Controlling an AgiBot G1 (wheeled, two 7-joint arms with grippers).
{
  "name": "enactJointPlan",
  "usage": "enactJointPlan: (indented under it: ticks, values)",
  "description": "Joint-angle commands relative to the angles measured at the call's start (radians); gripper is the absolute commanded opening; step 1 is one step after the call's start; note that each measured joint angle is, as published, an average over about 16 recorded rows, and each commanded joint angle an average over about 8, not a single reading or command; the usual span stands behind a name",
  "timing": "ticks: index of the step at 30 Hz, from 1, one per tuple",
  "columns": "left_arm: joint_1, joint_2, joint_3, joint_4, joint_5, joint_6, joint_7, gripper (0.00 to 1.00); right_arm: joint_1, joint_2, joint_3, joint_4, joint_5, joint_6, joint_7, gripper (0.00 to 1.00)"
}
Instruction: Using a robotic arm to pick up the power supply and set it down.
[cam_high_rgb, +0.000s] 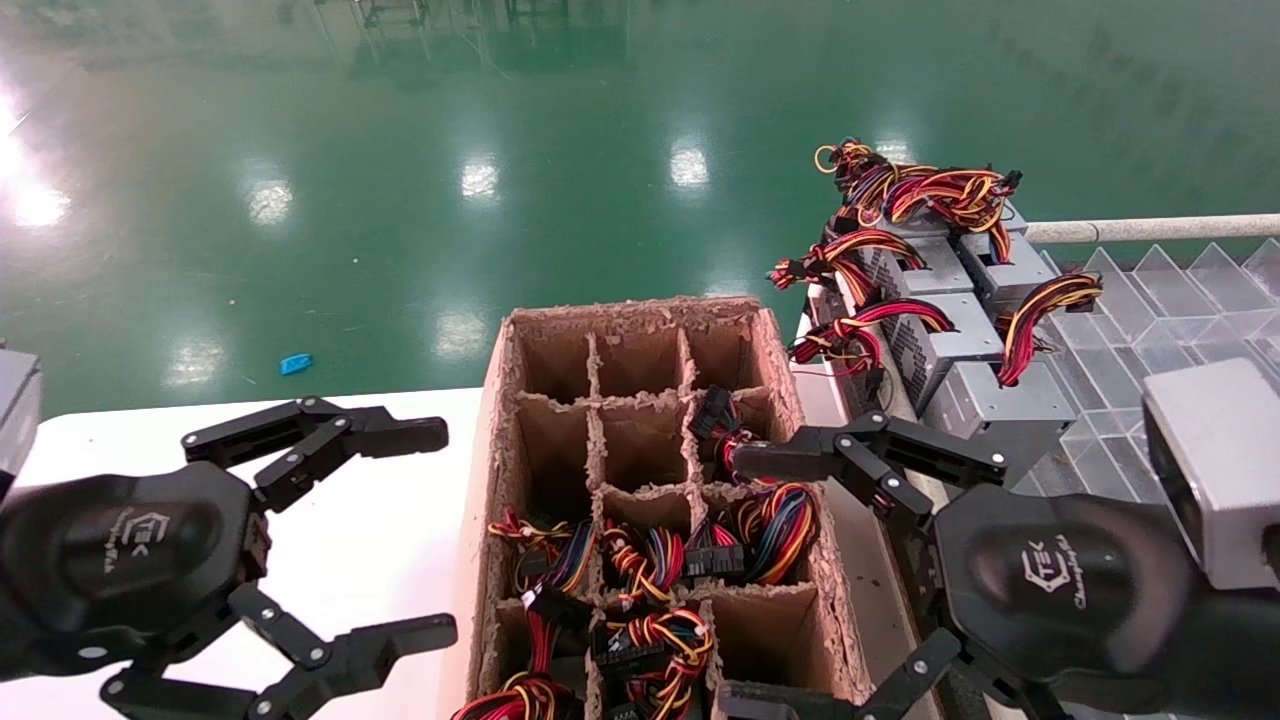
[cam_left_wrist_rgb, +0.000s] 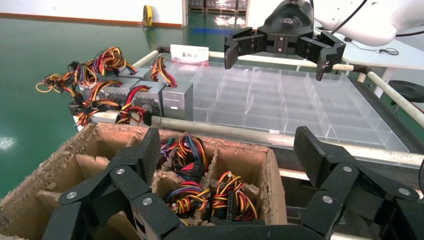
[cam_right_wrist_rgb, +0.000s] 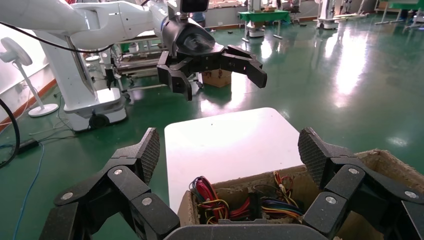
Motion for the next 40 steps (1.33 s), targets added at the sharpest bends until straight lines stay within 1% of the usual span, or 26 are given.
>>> enactJointPlan:
  ticks: [1, 40]
  values:
    - [0.0, 0.0, 0.0, 0.0, 0.0, 0.0, 0.0, 1.0, 0.0, 0.0, -0.008, -0.001, 0.013, -0.005, 0.009, 1.0]
    - [0.0, 0.0, 0.0, 0.0, 0.0, 0.0, 0.0, 1.0, 0.0, 0.0, 0.006, 0.001, -0.01, 0.004, -0.005, 1.0]
